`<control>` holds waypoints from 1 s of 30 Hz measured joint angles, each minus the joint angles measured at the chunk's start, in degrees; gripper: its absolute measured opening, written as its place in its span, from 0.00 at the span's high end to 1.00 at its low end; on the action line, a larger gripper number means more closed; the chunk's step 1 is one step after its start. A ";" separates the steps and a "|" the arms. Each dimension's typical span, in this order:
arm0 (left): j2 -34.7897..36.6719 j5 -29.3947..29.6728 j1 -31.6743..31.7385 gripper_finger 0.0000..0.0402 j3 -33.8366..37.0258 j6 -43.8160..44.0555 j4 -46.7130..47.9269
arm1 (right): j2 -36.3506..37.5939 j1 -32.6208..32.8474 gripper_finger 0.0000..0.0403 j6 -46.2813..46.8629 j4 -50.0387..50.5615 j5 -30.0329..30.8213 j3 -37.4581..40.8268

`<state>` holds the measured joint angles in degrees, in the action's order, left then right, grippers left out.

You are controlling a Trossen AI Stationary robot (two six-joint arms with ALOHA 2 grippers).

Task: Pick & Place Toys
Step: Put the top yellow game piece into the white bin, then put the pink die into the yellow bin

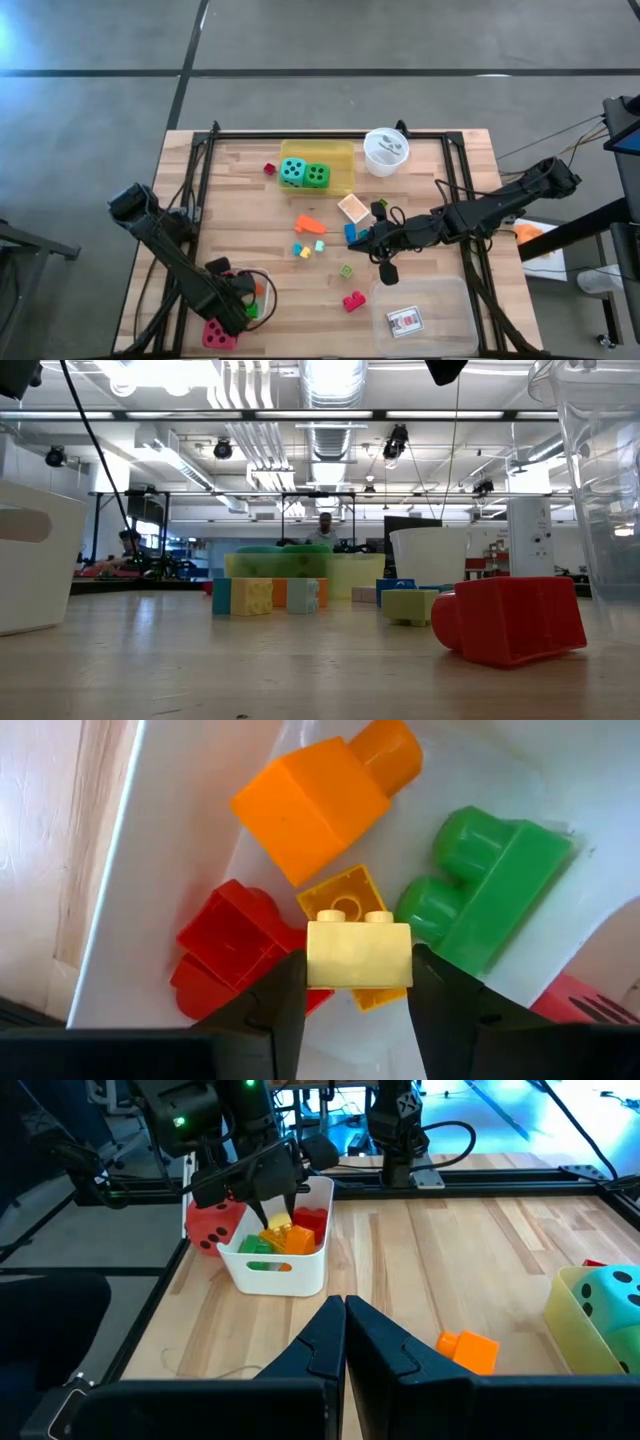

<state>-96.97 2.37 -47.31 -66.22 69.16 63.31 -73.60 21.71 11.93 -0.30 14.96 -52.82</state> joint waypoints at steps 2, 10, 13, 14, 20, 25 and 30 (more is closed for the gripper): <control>0.02 0.00 0.00 0.64 0.00 0.86 -0.02 | 0.00 -0.03 0.98 0.00 0.00 0.00 0.00; 0.02 -0.64 0.15 0.64 0.02 1.49 -0.96 | 0.00 -0.04 0.98 0.00 0.01 0.00 0.00; 0.02 -0.90 0.15 0.63 0.02 1.60 -1.28 | 0.00 -0.02 0.98 0.02 0.02 0.00 0.00; 0.03 -0.90 0.15 0.63 0.02 1.61 -1.47 | 0.00 -0.02 0.98 0.00 0.01 0.01 -0.01; 0.07 -0.90 0.15 0.52 0.02 1.80 -1.66 | 0.00 -0.02 0.98 0.00 0.00 0.00 0.00; 0.08 -0.90 0.15 0.37 0.02 1.56 -1.86 | 0.00 -0.02 0.98 0.02 0.00 0.00 0.00; 0.11 -0.89 0.15 0.22 0.02 1.38 -1.86 | 0.00 -0.02 0.98 0.00 0.01 0.01 0.00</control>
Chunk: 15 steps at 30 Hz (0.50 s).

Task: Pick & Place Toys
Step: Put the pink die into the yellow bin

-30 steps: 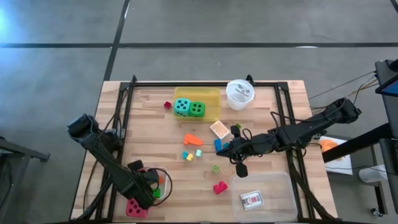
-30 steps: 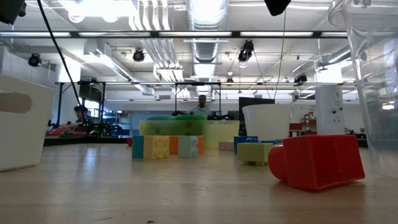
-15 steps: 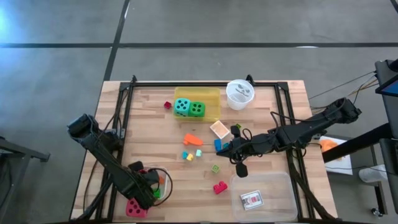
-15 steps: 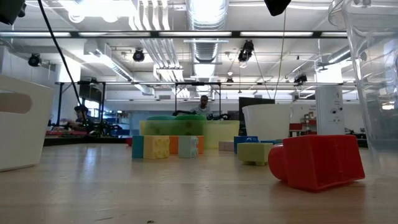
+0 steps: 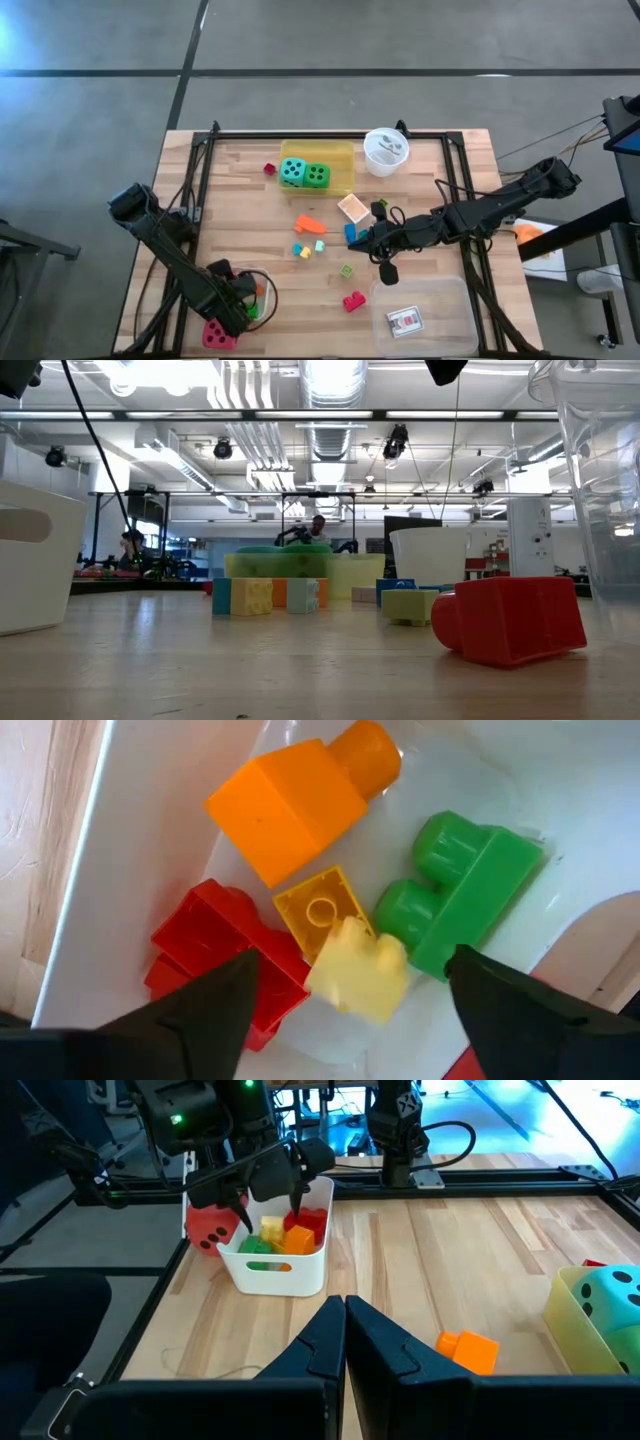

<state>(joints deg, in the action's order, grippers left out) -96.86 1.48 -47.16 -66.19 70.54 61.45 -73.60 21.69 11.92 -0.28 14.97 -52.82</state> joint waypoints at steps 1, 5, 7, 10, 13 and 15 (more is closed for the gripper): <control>0.02 0.02 0.00 0.19 0.00 0.00 0.00 | 0.00 0.00 0.98 0.01 0.00 -0.01 -0.01; 0.02 0.04 0.00 0.13 0.00 0.00 -0.02 | 0.00 0.00 0.98 0.00 -0.01 -0.01 -0.01; 0.02 0.02 0.03 0.11 0.00 0.00 -0.06 | 0.00 0.00 0.98 0.02 0.01 -0.01 0.00; 0.02 -0.30 0.07 0.10 -0.22 0.00 -0.18 | 0.00 0.00 0.98 0.02 0.00 -0.01 -0.01; 0.66 -1.64 0.10 0.09 -0.71 0.02 -0.18 | 0.00 0.04 0.98 0.00 0.01 -0.01 0.00; 1.67 -3.32 0.11 0.09 -1.03 0.38 -0.02 | 0.00 0.04 0.98 0.00 0.01 -0.01 0.00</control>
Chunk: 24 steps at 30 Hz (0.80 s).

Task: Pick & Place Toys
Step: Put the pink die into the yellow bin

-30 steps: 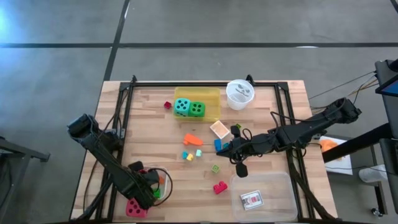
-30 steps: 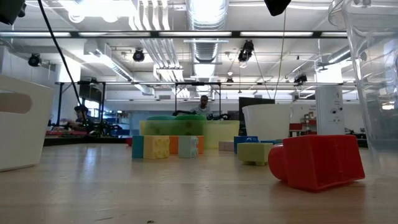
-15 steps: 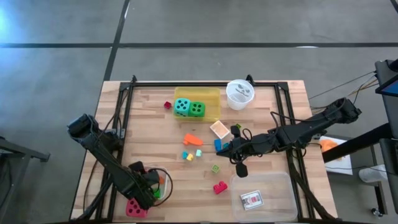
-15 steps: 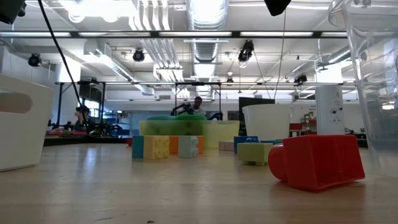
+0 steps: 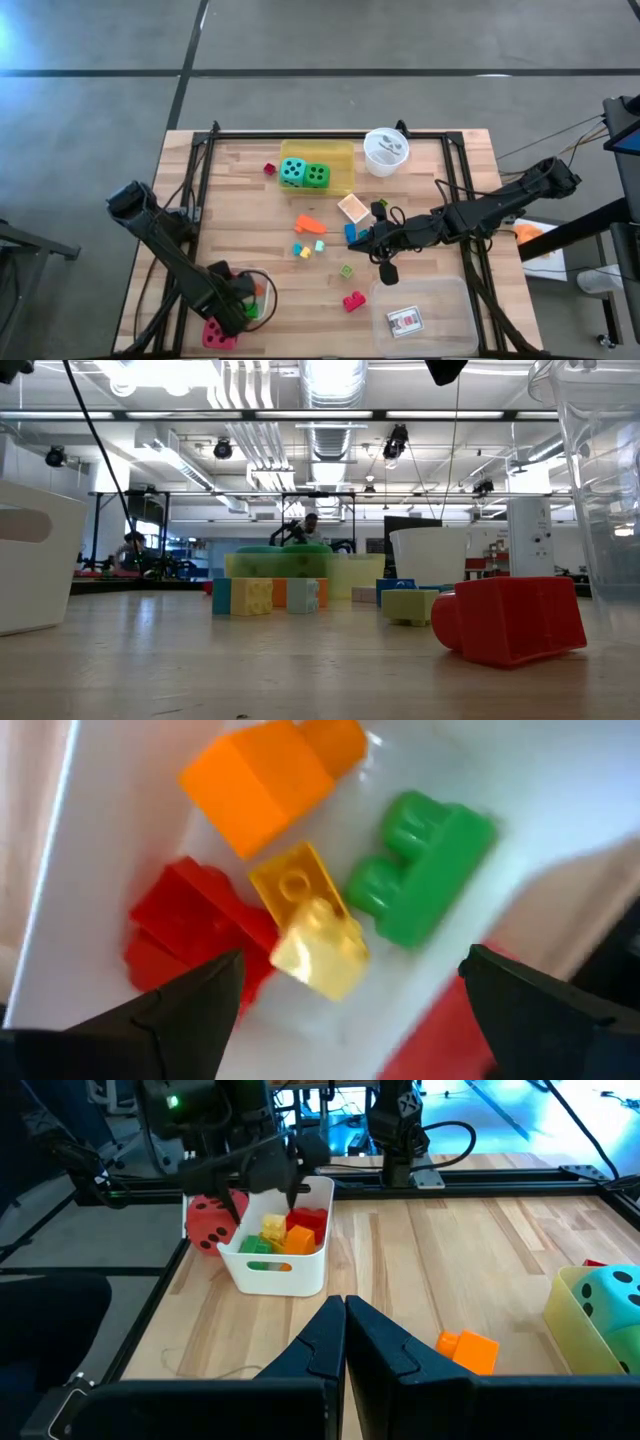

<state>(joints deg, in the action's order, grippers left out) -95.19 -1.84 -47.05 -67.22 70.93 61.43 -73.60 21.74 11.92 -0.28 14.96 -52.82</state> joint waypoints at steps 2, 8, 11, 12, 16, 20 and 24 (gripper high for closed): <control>1.40 -1.81 0.00 0.09 -0.13 1.24 0.02 | 0.00 0.00 0.98 0.00 -0.01 0.00 -0.01; 4.87 -8.62 -0.15 0.09 -0.92 4.33 -2.63 | 0.00 0.00 0.98 0.00 -0.02 0.00 -0.01; 5.19 -11.45 -0.63 0.09 -1.25 1.56 -5.25 | 0.00 0.00 0.98 0.02 -0.02 0.00 -0.02; 5.19 -12.27 -0.98 0.09 -1.23 0.51 -6.39 | 0.00 -0.02 0.98 0.00 0.00 0.00 0.00; 5.02 -13.27 -2.02 0.09 -0.74 -0.95 -10.28 | 0.00 -0.02 0.98 0.00 -0.01 0.00 0.00; 5.02 -12.10 -3.06 0.09 -0.70 -0.95 -10.25 | 0.00 -0.06 0.98 0.02 0.00 0.00 0.00; 5.02 -11.26 -4.36 0.09 -0.68 2.13 -10.20 | 0.00 -0.07 0.98 0.00 0.00 0.00 0.00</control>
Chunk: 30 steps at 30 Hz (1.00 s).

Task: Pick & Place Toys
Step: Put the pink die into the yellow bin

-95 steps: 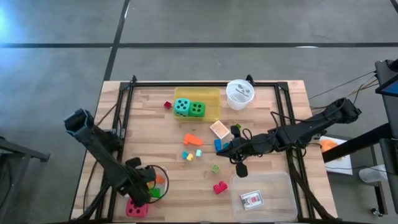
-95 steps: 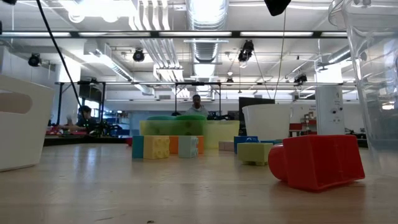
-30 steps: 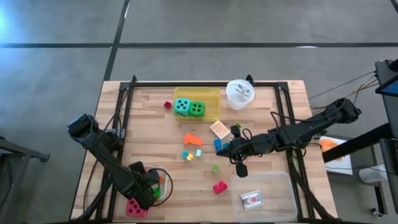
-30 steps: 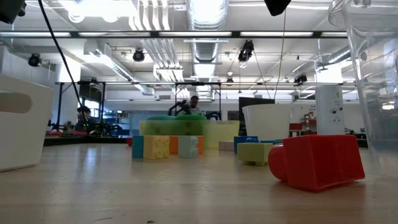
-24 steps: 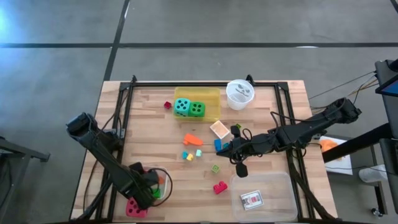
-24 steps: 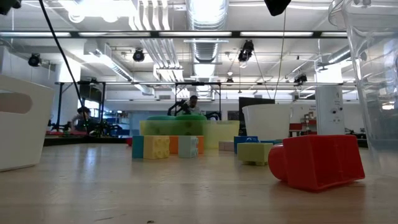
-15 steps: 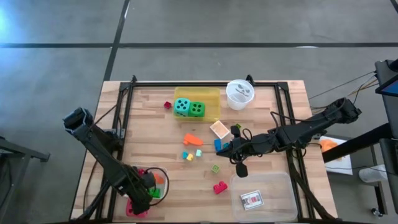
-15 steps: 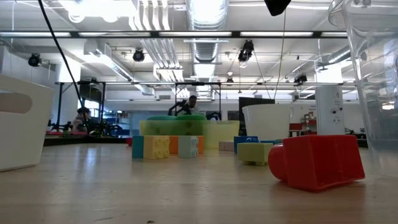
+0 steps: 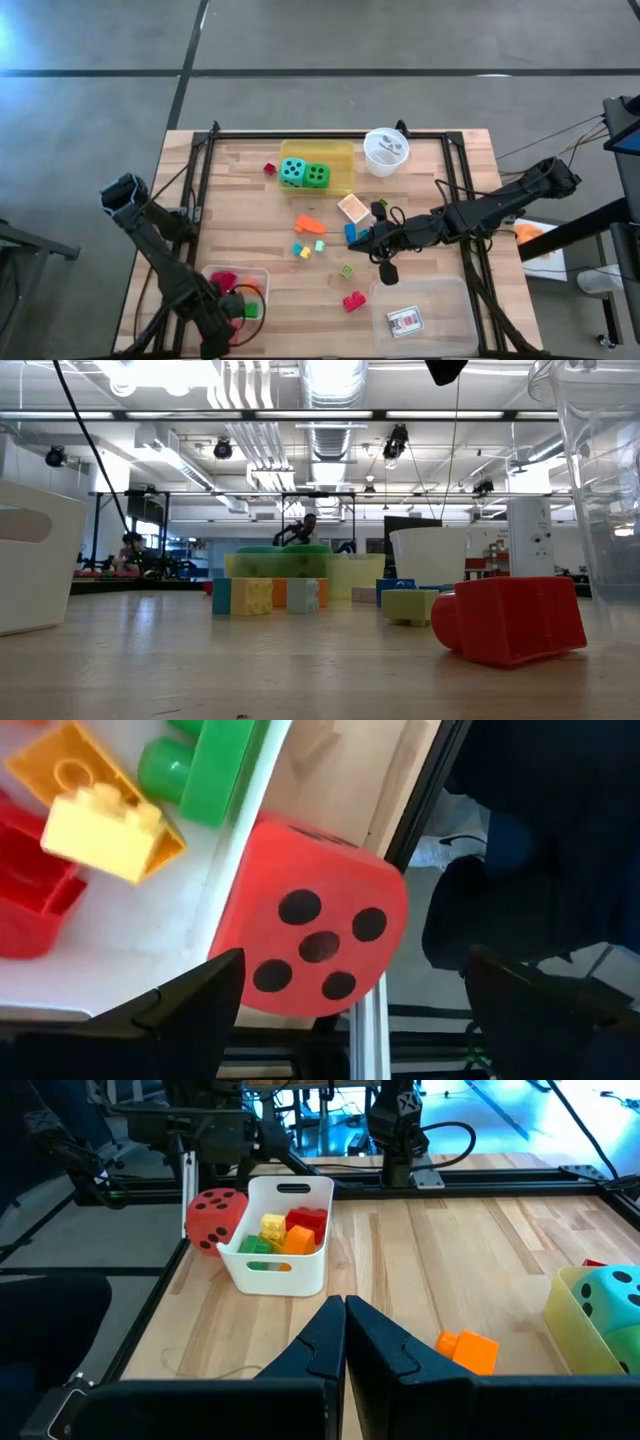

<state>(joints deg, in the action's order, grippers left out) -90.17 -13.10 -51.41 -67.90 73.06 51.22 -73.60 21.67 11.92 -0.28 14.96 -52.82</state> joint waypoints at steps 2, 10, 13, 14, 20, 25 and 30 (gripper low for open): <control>0.00 0.05 -0.55 0.09 0.00 1.55 0.02 | 0.00 0.00 0.98 0.00 0.00 0.00 0.00; -0.41 7.97 -5.33 0.11 0.02 -0.09 0.89 | 0.00 0.02 0.98 0.00 -0.02 0.00 0.00; -1.63 8.90 -6.92 0.13 0.04 -0.29 2.19 | 0.00 0.02 0.98 0.01 -0.04 0.00 0.00; -2.14 9.51 -7.51 0.14 0.04 -1.42 2.23 | 0.00 0.02 0.98 0.00 -0.02 0.00 0.00; -4.17 10.57 -8.99 0.19 0.04 -4.09 2.48 | 0.00 0.02 0.98 0.00 -0.02 0.00 -0.01; -4.20 11.27 -9.19 0.21 0.04 -3.88 2.55 | 0.00 0.02 0.98 0.02 -0.02 0.00 0.00; -4.20 12.00 -9.15 0.22 0.04 -4.10 2.12 | 0.00 0.02 0.98 0.00 -0.02 0.00 0.00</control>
<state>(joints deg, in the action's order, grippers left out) -94.37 -1.10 -60.55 -67.85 68.96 53.35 -73.60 21.69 11.92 -0.30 14.96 -52.82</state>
